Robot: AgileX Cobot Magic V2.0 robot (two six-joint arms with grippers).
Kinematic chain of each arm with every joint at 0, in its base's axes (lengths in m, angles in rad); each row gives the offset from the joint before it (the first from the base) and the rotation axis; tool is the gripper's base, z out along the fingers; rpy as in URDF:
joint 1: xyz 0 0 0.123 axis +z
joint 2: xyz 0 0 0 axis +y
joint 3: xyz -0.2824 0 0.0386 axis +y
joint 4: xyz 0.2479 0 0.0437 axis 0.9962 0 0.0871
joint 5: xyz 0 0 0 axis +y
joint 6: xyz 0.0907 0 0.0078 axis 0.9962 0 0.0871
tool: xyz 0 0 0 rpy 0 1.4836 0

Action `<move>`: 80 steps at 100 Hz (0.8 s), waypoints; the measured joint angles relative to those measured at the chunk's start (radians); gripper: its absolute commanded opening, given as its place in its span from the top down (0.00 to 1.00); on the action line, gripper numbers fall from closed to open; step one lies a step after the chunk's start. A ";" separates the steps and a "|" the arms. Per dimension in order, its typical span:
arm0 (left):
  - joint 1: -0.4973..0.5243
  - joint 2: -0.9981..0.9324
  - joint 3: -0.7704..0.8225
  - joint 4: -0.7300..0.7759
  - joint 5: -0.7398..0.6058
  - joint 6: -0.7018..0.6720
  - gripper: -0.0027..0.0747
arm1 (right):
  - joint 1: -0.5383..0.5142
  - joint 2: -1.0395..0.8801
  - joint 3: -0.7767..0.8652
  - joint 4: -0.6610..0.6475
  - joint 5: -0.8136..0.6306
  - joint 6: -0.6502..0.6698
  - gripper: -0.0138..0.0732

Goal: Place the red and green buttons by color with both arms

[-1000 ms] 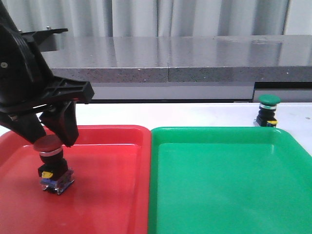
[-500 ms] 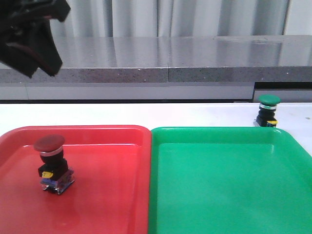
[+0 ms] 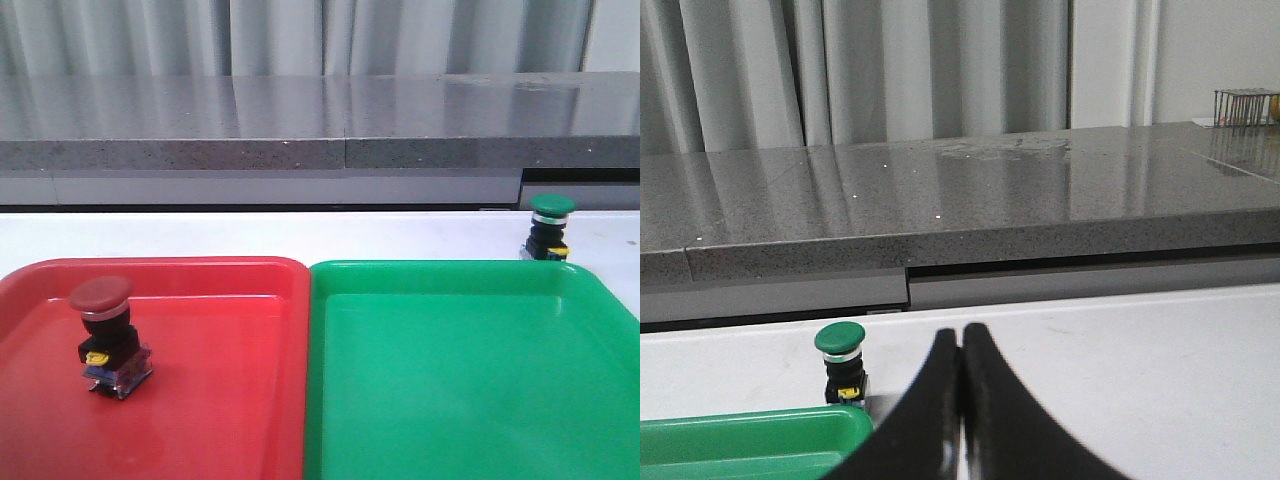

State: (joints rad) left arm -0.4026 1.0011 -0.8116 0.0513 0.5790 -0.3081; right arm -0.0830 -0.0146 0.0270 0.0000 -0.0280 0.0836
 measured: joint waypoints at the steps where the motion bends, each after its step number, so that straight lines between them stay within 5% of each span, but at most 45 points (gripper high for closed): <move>1: 0.003 -0.010 0.007 0.000 0.001 0.000 0.99 | 0.000 0.000 0.000 0.000 0.000 0.000 0.91; 80: 0.248 -0.542 0.391 0.058 -0.121 -0.002 0.99 | 0.000 0.000 0.000 0.000 0.000 0.000 0.91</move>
State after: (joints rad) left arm -0.1551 0.4588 -0.4210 0.1089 0.4581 -0.3103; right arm -0.0830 -0.0146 0.0270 0.0000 -0.0280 0.0836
